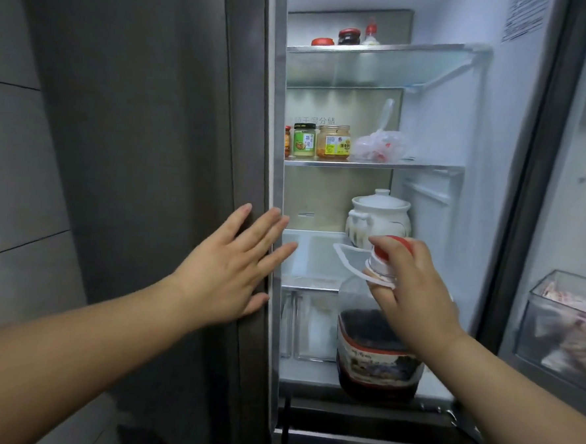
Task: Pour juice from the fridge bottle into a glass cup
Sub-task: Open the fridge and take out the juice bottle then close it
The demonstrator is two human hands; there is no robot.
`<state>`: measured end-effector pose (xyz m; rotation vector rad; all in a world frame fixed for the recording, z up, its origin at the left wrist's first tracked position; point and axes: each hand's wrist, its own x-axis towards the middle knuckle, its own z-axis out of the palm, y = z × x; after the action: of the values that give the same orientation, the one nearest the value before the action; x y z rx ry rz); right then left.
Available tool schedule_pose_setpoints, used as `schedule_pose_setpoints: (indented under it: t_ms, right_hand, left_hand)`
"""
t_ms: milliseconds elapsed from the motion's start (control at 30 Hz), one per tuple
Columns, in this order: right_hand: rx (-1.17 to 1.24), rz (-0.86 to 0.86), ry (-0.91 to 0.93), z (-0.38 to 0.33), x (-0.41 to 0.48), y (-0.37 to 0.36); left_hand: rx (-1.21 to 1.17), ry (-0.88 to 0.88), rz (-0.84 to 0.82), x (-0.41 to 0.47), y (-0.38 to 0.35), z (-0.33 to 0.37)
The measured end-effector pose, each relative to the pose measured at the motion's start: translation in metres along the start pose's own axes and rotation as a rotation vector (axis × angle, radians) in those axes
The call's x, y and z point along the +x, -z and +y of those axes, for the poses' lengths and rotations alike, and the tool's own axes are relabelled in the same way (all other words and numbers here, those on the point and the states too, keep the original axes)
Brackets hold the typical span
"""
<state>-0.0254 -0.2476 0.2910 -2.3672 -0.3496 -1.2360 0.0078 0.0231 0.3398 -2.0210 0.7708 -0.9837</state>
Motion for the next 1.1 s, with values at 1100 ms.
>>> schedule_pose_setpoints:
  t_ms: [1100]
  right_hand:
    - [-0.161,-0.009,-0.089,0.076,-0.009,0.005]
  left_hand:
    - [-0.018,0.049,0.029,0.125,-0.08,0.046]
